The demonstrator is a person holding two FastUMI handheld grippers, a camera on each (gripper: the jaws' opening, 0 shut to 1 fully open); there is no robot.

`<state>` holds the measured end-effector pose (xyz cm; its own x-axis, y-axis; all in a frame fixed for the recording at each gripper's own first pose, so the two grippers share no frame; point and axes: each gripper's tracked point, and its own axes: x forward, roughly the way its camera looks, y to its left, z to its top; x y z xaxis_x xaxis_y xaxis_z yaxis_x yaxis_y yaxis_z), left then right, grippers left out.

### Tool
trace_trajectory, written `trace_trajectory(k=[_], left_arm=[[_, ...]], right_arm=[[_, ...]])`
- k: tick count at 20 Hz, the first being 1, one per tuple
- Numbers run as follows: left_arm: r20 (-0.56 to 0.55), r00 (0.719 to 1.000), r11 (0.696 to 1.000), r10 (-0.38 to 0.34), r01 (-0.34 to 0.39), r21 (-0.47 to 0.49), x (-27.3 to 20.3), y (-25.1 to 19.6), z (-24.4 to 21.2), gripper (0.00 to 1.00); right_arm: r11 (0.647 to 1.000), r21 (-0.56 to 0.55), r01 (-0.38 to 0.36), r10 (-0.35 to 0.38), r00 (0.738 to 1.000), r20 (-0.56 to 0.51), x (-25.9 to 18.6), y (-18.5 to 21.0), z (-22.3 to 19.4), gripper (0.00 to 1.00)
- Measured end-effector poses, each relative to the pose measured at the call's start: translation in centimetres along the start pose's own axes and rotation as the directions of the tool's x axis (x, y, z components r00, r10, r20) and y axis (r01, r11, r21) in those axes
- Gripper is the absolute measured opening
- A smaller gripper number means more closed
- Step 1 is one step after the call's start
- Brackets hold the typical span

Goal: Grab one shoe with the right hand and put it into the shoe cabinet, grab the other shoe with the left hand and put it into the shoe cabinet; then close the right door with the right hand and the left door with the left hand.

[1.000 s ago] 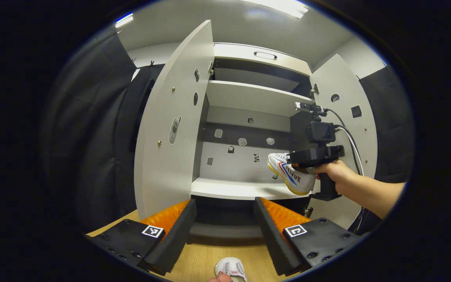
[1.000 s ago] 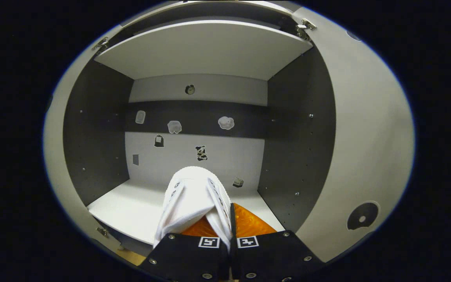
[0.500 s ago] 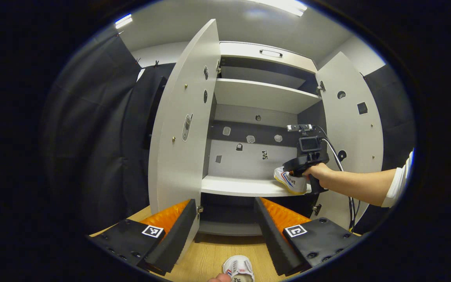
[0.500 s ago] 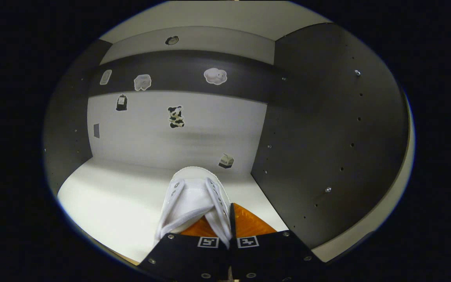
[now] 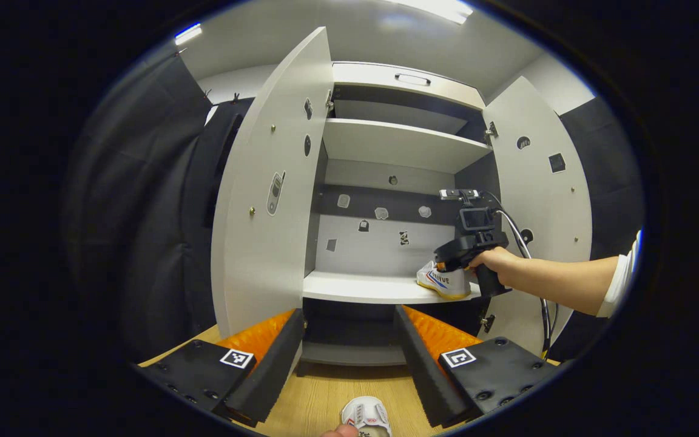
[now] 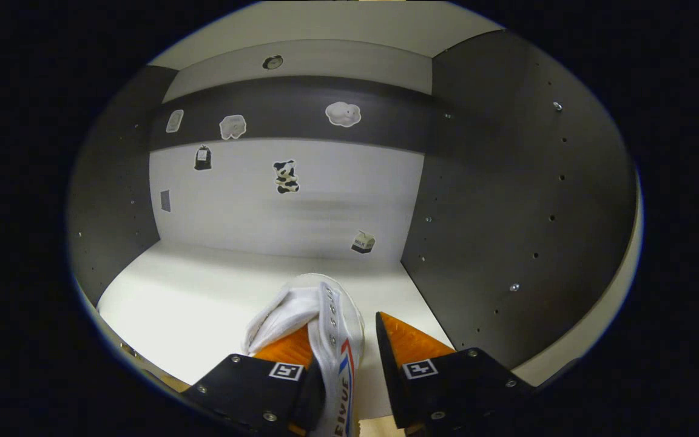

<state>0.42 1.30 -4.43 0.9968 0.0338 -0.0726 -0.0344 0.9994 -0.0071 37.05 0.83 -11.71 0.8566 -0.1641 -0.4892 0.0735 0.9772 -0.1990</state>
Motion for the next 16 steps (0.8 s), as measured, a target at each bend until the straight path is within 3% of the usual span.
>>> trace_trajectory(k=[5,8,10,16], left_arm=[[0.000,1.000,1.000,-0.015,0.015,-0.008,0.2,-0.4,-0.1,0.99],[-0.002,1.000,1.000,-0.023,0.023,-0.009,0.4,-0.4,-0.2,0.94],[0.000,1.000,1.000,-0.025,0.025,-0.011,0.3,-0.4,-0.2,0.96],[0.003,1.000,1.000,-0.025,0.025,-0.013,0.2,-0.2,-0.1,0.96]], right_arm=[[1.000,-0.021,-0.012,0.012,1.000,0.016,-2.3,-0.8,0.2,0.73],[0.999,0.005,-0.032,0.031,0.994,0.108,-5.4,-1.2,2.4,0.79],[0.998,0.004,-0.060,0.058,0.983,0.175,-8.2,-1.0,4.0,0.80],[0.991,-0.011,-0.134,0.130,0.929,0.347,-18.0,-0.4,6.0,0.88]])
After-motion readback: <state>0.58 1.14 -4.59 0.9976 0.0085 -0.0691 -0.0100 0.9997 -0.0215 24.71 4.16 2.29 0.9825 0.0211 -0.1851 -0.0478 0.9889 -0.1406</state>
